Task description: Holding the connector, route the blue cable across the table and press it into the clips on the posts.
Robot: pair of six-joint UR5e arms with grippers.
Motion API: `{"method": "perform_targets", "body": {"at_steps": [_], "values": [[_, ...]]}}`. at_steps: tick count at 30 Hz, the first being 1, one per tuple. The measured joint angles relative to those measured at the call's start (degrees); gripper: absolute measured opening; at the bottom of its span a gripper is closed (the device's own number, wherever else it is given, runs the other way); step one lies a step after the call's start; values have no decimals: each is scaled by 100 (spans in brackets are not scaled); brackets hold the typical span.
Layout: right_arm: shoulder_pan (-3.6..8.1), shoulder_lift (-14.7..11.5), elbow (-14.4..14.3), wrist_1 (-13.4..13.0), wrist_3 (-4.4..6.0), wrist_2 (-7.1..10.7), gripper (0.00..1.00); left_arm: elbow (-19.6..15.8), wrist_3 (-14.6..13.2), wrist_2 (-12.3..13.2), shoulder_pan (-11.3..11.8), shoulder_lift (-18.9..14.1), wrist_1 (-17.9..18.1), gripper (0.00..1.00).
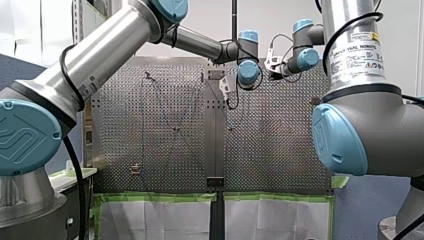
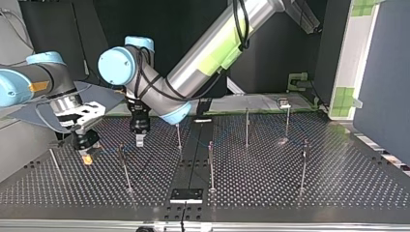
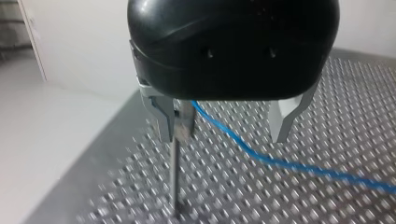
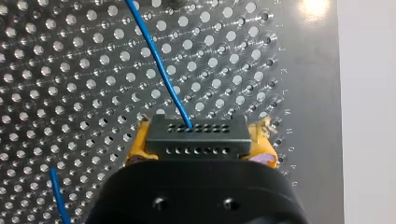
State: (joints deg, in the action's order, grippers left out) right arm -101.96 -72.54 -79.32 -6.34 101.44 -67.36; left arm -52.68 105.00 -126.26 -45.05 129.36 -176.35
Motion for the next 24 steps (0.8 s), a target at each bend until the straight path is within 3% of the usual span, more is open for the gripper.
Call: {"method": "perform_targets", "body": {"at_steps": [4, 10, 24], "values": [[0, 0, 0, 0, 0, 0, 0, -220, -24, 192, -39, -221, 213, 100], [0, 0, 0, 0, 0, 0, 0, -521, -22, 237, -54, -522, 492, 100], [0, 0, 0, 0, 0, 0, 0, -1232, -111, -289, 102, -1233, 1177, 100]]}}
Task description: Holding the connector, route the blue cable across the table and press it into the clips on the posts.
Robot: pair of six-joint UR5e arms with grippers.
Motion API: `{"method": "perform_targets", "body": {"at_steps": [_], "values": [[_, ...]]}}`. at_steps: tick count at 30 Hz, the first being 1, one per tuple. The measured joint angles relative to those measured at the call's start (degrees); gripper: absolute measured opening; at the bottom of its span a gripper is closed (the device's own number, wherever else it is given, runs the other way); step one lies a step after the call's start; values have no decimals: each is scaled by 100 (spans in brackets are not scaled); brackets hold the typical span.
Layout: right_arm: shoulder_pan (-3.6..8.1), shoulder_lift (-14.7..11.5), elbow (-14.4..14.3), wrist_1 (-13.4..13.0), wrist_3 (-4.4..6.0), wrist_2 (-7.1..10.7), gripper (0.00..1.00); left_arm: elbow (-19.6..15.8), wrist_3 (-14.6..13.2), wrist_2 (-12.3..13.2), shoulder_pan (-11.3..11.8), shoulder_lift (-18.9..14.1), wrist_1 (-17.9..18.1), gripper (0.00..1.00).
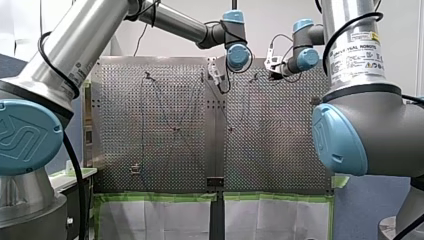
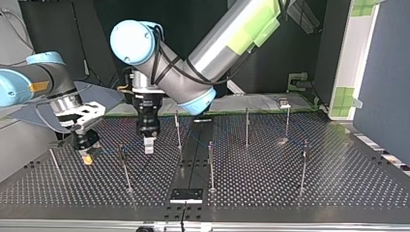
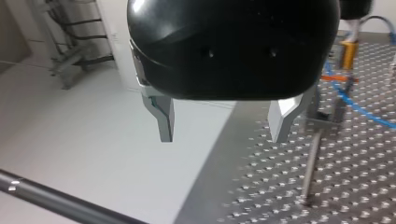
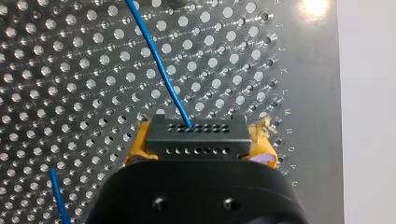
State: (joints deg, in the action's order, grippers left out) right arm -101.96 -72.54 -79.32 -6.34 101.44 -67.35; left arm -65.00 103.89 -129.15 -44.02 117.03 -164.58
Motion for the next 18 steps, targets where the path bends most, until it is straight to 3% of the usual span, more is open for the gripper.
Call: {"method": "perform_targets", "body": {"at_steps": [14, 18], "values": [[0, 0, 0, 0, 0, 0, 0, -723, 163, 121, 74, -722, 722, 100], [0, 0, 0, 0, 0, 0, 0, -931, 200, 137, 55, -791, 929, 100]]}}
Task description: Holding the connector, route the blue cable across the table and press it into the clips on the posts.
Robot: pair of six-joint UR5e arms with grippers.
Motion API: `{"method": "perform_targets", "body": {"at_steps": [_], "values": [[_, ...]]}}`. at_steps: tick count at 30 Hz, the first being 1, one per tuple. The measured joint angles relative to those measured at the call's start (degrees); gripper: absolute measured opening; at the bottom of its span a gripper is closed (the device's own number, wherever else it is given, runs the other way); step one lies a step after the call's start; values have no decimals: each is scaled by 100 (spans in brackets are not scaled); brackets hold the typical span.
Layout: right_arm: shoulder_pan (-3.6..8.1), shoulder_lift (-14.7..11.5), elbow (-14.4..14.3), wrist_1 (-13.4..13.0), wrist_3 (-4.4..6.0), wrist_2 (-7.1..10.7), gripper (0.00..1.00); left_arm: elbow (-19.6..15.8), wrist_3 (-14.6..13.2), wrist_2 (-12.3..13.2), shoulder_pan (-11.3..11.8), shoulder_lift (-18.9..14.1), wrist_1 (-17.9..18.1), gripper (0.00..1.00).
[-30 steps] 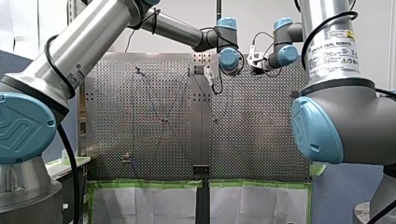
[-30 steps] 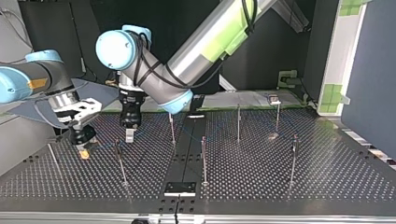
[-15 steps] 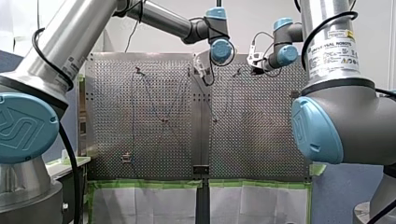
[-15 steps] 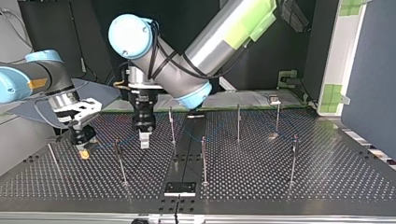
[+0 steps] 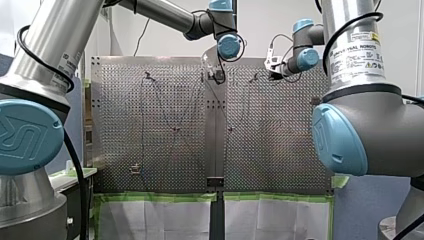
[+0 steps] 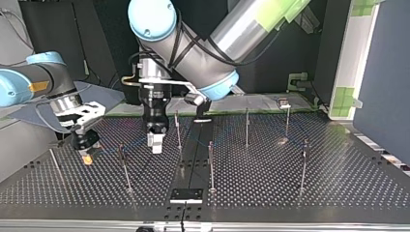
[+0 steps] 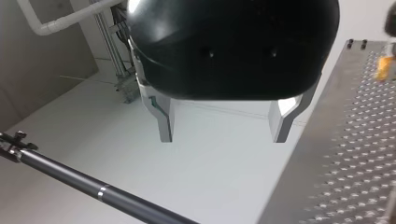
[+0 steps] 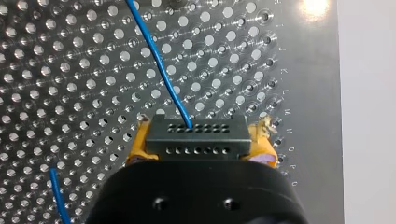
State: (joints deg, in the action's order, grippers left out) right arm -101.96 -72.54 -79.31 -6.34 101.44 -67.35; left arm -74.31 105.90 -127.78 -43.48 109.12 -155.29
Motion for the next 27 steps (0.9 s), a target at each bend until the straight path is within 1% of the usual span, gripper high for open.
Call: {"method": "perform_targets", "body": {"at_steps": [5, 14, 27], "values": [[0, 0, 0, 0, 0, 0, 0, -271, 170, 77, -59, 197, 276, 100], [0, 0, 0, 0, 0, 0, 0, -687, 347, 73, -86, 564, 689, 100], [0, 0, 0, 0, 0, 0, 0, -1380, 371, 73, -93, 608, 1384, 100]]}}
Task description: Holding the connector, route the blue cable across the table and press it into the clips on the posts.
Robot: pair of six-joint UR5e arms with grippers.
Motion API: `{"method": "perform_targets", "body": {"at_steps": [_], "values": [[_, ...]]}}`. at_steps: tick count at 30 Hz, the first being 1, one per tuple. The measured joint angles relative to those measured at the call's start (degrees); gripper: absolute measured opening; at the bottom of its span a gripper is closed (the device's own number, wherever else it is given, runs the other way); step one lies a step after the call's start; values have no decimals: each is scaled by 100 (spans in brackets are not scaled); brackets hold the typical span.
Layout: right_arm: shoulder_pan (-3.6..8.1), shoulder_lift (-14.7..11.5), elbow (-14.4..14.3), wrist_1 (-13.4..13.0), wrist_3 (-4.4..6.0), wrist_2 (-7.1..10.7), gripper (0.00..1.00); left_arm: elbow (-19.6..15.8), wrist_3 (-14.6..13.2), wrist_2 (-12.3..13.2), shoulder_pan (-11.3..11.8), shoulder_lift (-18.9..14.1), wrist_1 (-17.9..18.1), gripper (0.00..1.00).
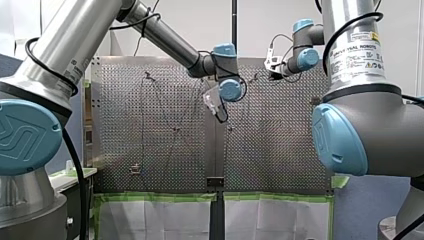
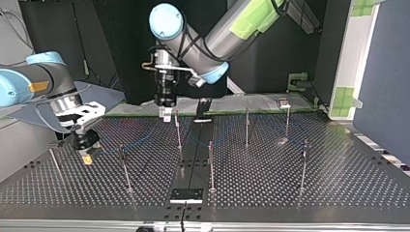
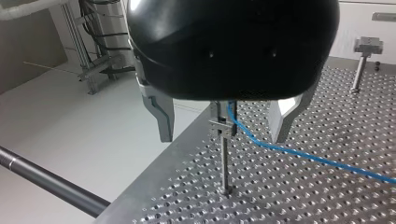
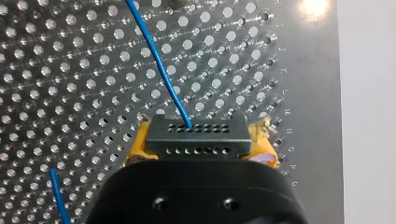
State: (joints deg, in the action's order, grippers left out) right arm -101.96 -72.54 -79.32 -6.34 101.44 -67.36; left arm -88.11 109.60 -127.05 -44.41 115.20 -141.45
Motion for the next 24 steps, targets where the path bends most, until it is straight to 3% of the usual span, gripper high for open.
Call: {"method": "perform_targets", "body": {"at_steps": [24], "values": [[0, 0, 0, 0, 0, 0, 0, -1179, -46, -22, 55, 9, 1176, 100]]}}
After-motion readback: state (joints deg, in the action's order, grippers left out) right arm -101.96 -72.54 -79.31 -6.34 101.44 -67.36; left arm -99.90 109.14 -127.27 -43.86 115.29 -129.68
